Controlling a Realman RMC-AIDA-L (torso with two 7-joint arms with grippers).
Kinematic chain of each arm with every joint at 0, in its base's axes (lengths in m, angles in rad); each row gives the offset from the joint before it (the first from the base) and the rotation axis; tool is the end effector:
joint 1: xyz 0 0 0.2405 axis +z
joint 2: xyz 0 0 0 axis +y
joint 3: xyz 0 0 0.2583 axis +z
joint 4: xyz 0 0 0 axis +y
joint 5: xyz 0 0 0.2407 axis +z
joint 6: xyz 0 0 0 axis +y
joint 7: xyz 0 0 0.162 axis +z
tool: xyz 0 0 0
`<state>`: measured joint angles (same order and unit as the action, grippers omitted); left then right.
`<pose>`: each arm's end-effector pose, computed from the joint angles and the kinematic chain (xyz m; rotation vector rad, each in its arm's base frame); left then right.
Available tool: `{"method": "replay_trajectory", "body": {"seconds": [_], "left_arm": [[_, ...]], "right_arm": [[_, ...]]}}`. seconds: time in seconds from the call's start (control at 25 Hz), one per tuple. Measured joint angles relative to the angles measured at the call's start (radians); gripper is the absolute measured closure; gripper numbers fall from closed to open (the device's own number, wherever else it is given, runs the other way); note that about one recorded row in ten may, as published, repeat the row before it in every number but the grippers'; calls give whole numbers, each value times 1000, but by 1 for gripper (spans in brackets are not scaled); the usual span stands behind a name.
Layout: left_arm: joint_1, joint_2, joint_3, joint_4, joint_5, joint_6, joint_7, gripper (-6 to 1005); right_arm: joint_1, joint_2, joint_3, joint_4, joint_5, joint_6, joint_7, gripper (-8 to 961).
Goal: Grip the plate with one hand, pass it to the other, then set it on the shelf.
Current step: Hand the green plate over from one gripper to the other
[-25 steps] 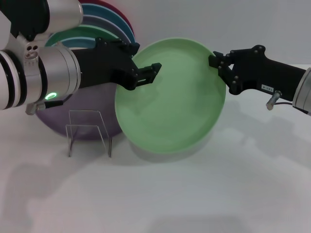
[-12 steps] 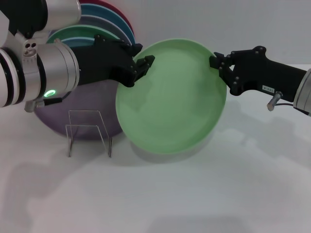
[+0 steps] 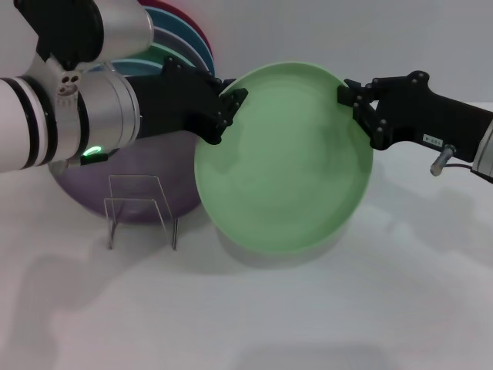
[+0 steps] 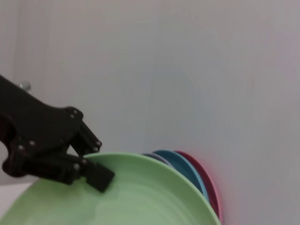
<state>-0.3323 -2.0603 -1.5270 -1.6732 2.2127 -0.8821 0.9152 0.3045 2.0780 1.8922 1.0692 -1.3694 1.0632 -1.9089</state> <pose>-0.0846 0.3939 -0.0013 -2.4462 -0.1947 -0.3079 0.2081 0.4034 0.0186 -2.3281 0.1855 0.7417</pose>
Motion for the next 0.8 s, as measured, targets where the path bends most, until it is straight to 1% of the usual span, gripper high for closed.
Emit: {"method": "replay_trajectory", "body": {"seconds": [0.04, 0.08, 0.12, 0.16, 0.24, 0.28, 0.32, 0.36, 0.4, 0.44, 0.48, 0.52, 0.56, 0.64, 0.68, 0.72, 0.8], "left_arm": [[0, -1, 1, 0, -1, 4, 2, 919], [0, -1, 3, -4, -7, 11, 6, 919], [0, -1, 3, -4, -7, 11, 6, 919], [0, -3, 5, -5, -11, 16, 8, 920], [-1, -3, 7, -6, -11, 19, 8, 920], [0, -3, 13, -10, -11, 30, 12, 920], [0, -3, 13, -10, -11, 30, 12, 920], [1, -3, 15, -14, -12, 33, 15, 921], [5, -3, 17, -21, -13, 37, 21, 921], [8, -4, 18, -27, -16, 40, 27, 921], [15, -4, 18, -39, -26, 44, 35, 921], [15, -4, 18, -39, -26, 44, 35, 921], [32, -4, 18, -57, -44, 57, 54, 922], [44, -4, 18, -67, -58, 73, 71, 922], [90, -5, 31, -86, -114, 146, 154, 922], [90, -5, 31, -86, -114, 146, 154, 922], [138, -4, 54, -97, -187, 234, 262, 923]], "right_arm": [[-6, 0, 2, -5, 24, 11, -14, 920], [-23, 1, 1, -19, 87, 32, -47, 914], [-23, 1, 1, -19, 87, 32, -47, 908], [-43, 1, 0, -31, 146, 54, -75, 903], [-53, 0, 0, -37, 175, 67, -87, 891], [-65, 0, 10, -53, 214, 93, -97, 885], [-65, 0, 10, -53, 214, 93, -97, 879], [-79, 0, 31, -79, 263, 130, -105, 873], [-79, 0, 31, -79, 263, 130, -105, 848], [-87, 1, 46, -96, 288, 150, -108, 822], [-96, 2, 77, -142, 348, 196, -113, 797], [-96, 2, 77, -142, 348, 196, -113, 772], [-100, 3, 96, -171, 380, 224, -116, 747], [-110, 4, 152, -237, 440, 285, -118, 696], [-117, 5, 217, -318, 484, 348, -126, 671], [-117, 5, 217, -318, 484, 348, -126, 639], [-120, 6, 287, -401, 511, 410, -144, 575]]}}
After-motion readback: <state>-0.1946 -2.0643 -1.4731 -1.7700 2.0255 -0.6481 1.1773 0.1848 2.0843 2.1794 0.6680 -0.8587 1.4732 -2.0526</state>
